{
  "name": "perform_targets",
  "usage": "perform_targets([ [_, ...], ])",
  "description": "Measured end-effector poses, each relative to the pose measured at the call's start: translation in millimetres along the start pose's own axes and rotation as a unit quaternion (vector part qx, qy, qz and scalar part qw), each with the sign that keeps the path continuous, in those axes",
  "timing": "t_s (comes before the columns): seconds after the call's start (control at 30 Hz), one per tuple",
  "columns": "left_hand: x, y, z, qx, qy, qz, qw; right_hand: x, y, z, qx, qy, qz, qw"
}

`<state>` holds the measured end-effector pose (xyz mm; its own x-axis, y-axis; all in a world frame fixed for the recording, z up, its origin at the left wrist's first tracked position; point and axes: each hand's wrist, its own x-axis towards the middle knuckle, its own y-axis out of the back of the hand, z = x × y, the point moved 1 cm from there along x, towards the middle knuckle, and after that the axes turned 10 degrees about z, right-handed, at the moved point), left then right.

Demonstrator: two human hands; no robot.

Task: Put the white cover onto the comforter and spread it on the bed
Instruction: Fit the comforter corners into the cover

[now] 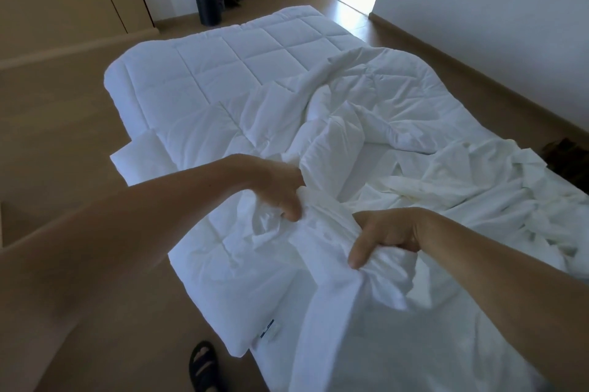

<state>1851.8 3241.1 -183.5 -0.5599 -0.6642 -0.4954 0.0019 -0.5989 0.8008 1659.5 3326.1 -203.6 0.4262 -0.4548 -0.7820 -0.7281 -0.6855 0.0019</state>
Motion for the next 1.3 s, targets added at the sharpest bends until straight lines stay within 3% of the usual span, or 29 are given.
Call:
perform_targets([
  [0.13, 8.0, -0.2, -4.3, 0.037, -0.008, 0.031, 0.999, -11.7, 8.0, 0.7, -0.062, -0.034, 0.002, 0.997],
  [0.27, 12.7, -12.0, -11.4, 0.031, 0.005, -0.001, 0.999, -8.0, 14.1, 8.2, -0.014, -0.007, 0.168, 0.986],
  [0.33, 12.4, -19.9, -4.7, -0.003, -0.019, -0.026, 0.999, -6.5, 13.7, 8.4, 0.040, 0.031, 0.206, 0.977],
  [0.43, 12.0, -37.2, 13.5, -0.216, -0.061, -0.038, 0.974, -8.6, 15.9, -3.0, 0.074, 0.081, 0.213, 0.971],
  [0.53, 19.3, -62.5, 21.8, -0.438, -0.072, 0.005, 0.896, -19.5, 23.7, -14.3, 0.047, 0.111, 0.241, 0.963],
  [0.63, 25.2, -72.4, 22.2, -0.511, -0.064, 0.035, 0.857, -33.9, 34.0, -13.8, 0.023, 0.104, 0.241, 0.965],
  [0.73, 19.2, -56.8, 20.4, -0.504, -0.044, -0.030, 0.862, -43.5, 34.7, -1.8, -0.028, 0.046, 0.174, 0.983],
  [0.87, 12.7, -27.0, 17.2, -0.416, -0.036, -0.102, 0.903, -35.2, 15.4, 9.2, -0.063, -0.001, 0.084, 0.995],
  [1.03, 5.7, -8.8, 13.0, -0.236, -0.048, -0.096, 0.966, -12.5, -1.9, 8.4, -0.046, 0.021, 0.115, 0.992],
  [1.13, 2.3, -20.3, 7.2, -0.159, -0.049, -0.099, 0.981, -4.4, -5.0, 15.1, 0.002, 0.042, 0.120, 0.992],
  [1.23, 1.2, -36.7, -0.2, -0.169, -0.050, -0.083, 0.981, -4.2, -2.4, 21.6, 0.064, 0.045, 0.121, 0.990],
  [1.3, -1.7, -44.9, -0.9, -0.247, -0.041, -0.067, 0.966, -5.5, 2.0, 18.8, 0.089, 0.065, 0.157, 0.981],
])
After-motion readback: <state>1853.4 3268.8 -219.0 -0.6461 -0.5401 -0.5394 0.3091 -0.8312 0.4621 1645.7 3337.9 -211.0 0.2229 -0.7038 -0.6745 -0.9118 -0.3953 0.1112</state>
